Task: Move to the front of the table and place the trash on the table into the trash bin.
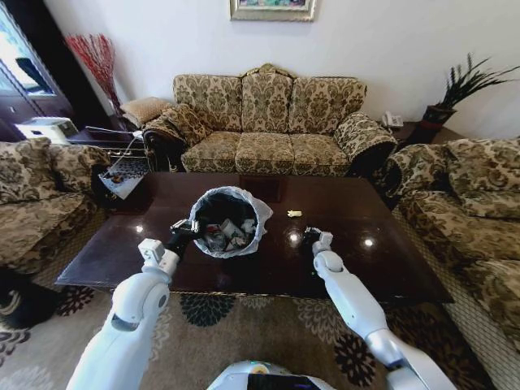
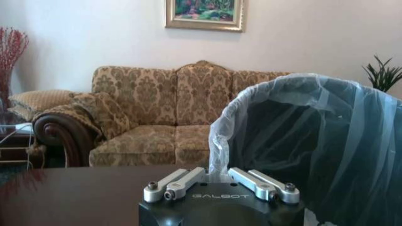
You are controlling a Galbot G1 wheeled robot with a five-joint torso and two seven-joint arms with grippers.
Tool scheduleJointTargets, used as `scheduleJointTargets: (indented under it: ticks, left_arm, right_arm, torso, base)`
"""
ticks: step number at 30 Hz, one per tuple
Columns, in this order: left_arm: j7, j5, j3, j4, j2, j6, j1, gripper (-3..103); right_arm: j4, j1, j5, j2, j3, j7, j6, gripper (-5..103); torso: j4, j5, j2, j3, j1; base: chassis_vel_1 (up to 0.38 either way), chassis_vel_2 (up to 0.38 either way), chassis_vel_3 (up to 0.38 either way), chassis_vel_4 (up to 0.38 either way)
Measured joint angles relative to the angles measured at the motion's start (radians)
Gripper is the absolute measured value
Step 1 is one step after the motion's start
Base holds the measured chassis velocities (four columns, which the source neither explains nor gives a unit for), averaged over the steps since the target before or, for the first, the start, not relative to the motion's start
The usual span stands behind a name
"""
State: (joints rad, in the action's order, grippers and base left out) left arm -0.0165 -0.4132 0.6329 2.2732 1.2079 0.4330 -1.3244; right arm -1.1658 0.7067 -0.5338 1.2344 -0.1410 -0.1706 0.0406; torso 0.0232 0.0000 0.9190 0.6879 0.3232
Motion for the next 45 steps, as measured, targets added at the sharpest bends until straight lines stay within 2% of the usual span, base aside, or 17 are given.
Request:
scheduleJointTargets:
  ticks: [6,8,9,12,13,15,16,17,18,23,25,28,29,31,32,33,45]
  left_arm:
    - [0.000,0.000,-0.001,0.002,-0.002,0.000,-0.002,1]
    - [0.000,0.000,-0.001,0.004,-0.004,0.000,-0.003,1]
    - [0.000,0.000,-0.001,0.004,-0.004,0.000,-0.003,1]
    - [-0.003,0.000,0.005,0.006,-0.004,0.000,-0.009,1]
    - [-0.003,0.000,0.005,0.006,-0.004,0.000,-0.009,1]
    - [-0.004,0.000,0.010,0.009,-0.003,0.000,-0.015,1]
    - [-0.004,0.000,0.011,0.010,-0.003,0.000,-0.017,1]
    - [-0.005,0.000,0.011,0.010,-0.001,-0.001,-0.018,1]
    - [-0.005,0.000,0.011,0.010,-0.001,-0.001,-0.018,1]
    - [-0.005,0.001,0.003,-0.001,0.005,-0.003,-0.011,1]
    - [-0.005,0.001,0.002,-0.002,0.005,-0.003,-0.011,1]
    - [-0.004,0.002,0.003,-0.004,0.004,-0.003,-0.011,1]
    - [-0.004,0.002,0.003,-0.004,0.004,-0.003,-0.011,1]
    - [-0.004,0.002,0.005,-0.006,0.003,-0.003,-0.012,1]
    - [-0.004,0.002,0.005,-0.006,0.003,-0.003,-0.012,1]
    - [-0.004,0.003,0.005,-0.007,0.003,-0.003,-0.012,1]
    - [-0.003,0.003,0.004,-0.018,0.009,-0.010,-0.012,1]
  right_arm:
    - [-0.032,-0.005,0.004,-0.009,0.021,-0.012,0.005,-3]
    - [-0.034,-0.015,0.032,0.000,0.036,-0.025,-0.010,7]
    - [-0.034,-0.015,0.032,0.000,0.036,-0.025,-0.010,7]
    - [-0.114,0.011,0.093,-0.007,0.045,-0.032,-0.019,22]
    - [-0.114,0.011,0.093,-0.007,0.045,-0.032,-0.019,22]
    - [-0.233,0.056,0.122,-0.035,0.044,-0.032,0.036,33]
    - [-0.270,0.071,0.126,-0.047,0.040,-0.024,0.062,33]
    - [-0.323,0.088,0.129,-0.066,0.033,-0.013,0.090,38]
    - [-0.323,0.088,0.129,-0.066,0.033,-0.013,0.090,38]
    - [-0.370,0.097,0.123,-0.089,0.013,-0.014,0.102,65]
    - [-0.371,0.097,0.122,-0.089,0.012,-0.015,0.102,65]
    - [-0.372,0.096,0.120,-0.086,0.011,-0.015,0.102,82]
    - [-0.372,0.096,0.120,-0.086,0.011,-0.015,0.102,82]
    - [-0.366,0.092,0.122,-0.078,0.011,-0.016,0.102,92]
    - [-0.366,0.092,0.122,-0.078,0.011,-0.016,0.102,92]
    - [-0.362,0.090,0.123,-0.076,0.012,-0.018,0.106,97]
    - [-0.322,0.059,0.137,-0.070,0.036,-0.089,0.171,100]
  torso:
    - [0.0000,0.0001,0.000,0.000,0.000]
    - [0.0005,0.0000,0.000,0.000,0.000]
    - [0.0005,0.0000,0.000,0.000,0.000]
    - [0.0004,0.0001,0.000,0.000,0.000]
    - [0.0004,0.0001,0.000,0.000,0.000]
    - [0.0000,0.0001,0.000,0.000,0.000]
    - [0.0001,0.0000,0.000,0.000,0.000]
    - [-0.0002,-0.0001,0.000,0.000,0.000]
    - [-0.0002,-0.0001,0.000,0.000,0.000]
    - [0.0000,0.0000,0.000,0.000,0.000]
    - [0.0000,0.0000,0.000,0.000,0.000]
    - [0.0003,0.0000,0.000,0.000,0.000]
    - [0.0003,0.0000,0.000,0.000,0.000]
    - [0.0003,0.0000,0.000,0.000,0.000]
    - [0.0003,0.0000,0.000,0.000,0.000]
    - [0.0002,0.0000,0.000,0.000,0.000]
    - [-0.0001,-0.0002,0.000,0.001,0.002]
  base:
    - [0.000,0.000,0.000,0.000]
    - [0.000,0.000,0.000,0.000]
    - [0.000,0.000,0.000,0.000]
    - [0.000,0.000,0.000,0.000]
    - [0.000,0.000,0.000,0.000]
    - [0.000,0.000,0.000,0.000]
    - [0.000,0.000,0.000,0.000]
    - [0.000,0.000,0.000,0.000]
    - [0.000,0.000,0.000,0.000]
    - [0.000,0.000,0.000,0.000]
    - [0.000,0.000,0.000,0.000]
    - [-0.009,0.023,0.015,-0.015]
    - [-0.027,0.068,0.044,-0.045]
    - [-0.072,0.072,0.062,-0.084]
    - [-0.091,0.077,0.080,-0.111]
    - [-0.091,0.142,0.125,-0.111]
    - [-0.203,0.188,0.181,-0.157]
